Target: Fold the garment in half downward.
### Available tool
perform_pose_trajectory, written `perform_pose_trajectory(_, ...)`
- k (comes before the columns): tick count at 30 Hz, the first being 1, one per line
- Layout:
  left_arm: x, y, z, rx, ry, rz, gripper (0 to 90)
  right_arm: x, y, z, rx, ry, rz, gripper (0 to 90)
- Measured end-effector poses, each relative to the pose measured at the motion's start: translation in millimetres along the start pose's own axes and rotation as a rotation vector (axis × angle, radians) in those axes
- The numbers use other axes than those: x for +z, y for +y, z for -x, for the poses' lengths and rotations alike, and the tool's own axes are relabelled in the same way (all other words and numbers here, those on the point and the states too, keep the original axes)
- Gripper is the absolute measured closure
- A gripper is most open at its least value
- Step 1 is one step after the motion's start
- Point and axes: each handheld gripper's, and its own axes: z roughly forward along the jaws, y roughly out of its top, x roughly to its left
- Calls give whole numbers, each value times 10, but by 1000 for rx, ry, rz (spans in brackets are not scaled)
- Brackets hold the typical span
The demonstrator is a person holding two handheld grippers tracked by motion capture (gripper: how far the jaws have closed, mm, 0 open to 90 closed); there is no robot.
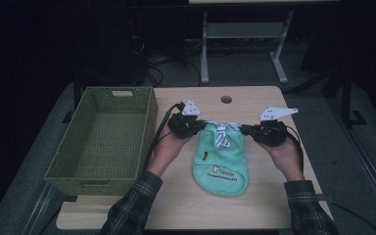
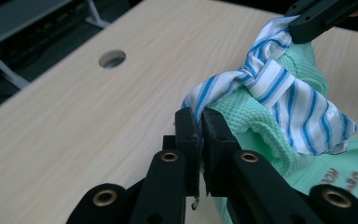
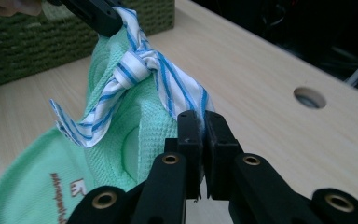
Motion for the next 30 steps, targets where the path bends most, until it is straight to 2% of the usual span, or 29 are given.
perform_pose_trajectory(4, -5, -8, 41, 16, 15, 1, 859, -39, 51, -52, -31, -24, 13, 863)
perform_pose_trajectory(8, 66, -131, 69, -2, 0, -15, 856, 60, -20, -72, -29, -35, -27, 862)
perform_pose_trajectory(12, 132, -316, 122, -24, -18, -29, 855, 153, -119, -105, -23, -26, -65, 861)
perform_pose_trajectory(17, 167, -405, 162, -12, -26, -51, 853, 220, -215, -169, -29, -30, -92, 861)
perform_pose_trajectory(21, 145, -385, 174, -4, -14, -26, 852, 216, -241, -190, -29, -42, -83, 860)
perform_pose_trajectory(24, 90, -342, 164, -2, -3, -3, 847, 171, -213, -199, -47, -64, -52, 859)
perform_pose_trajectory(27, 33, -327, 160, -21, -24, 6, 843, 125, -193, -196, -34, -45, -28, 854)
perform_pose_trajectory(28, 29, -337, 176, -29, -32, 10, 841, 113, -194, -194, -15, -28, -24, 853)
perform_pose_trajectory(30, 23, -357, 194, -29, -47, 0, 836, 98, -209, -194, -5, -15, -24, 849)
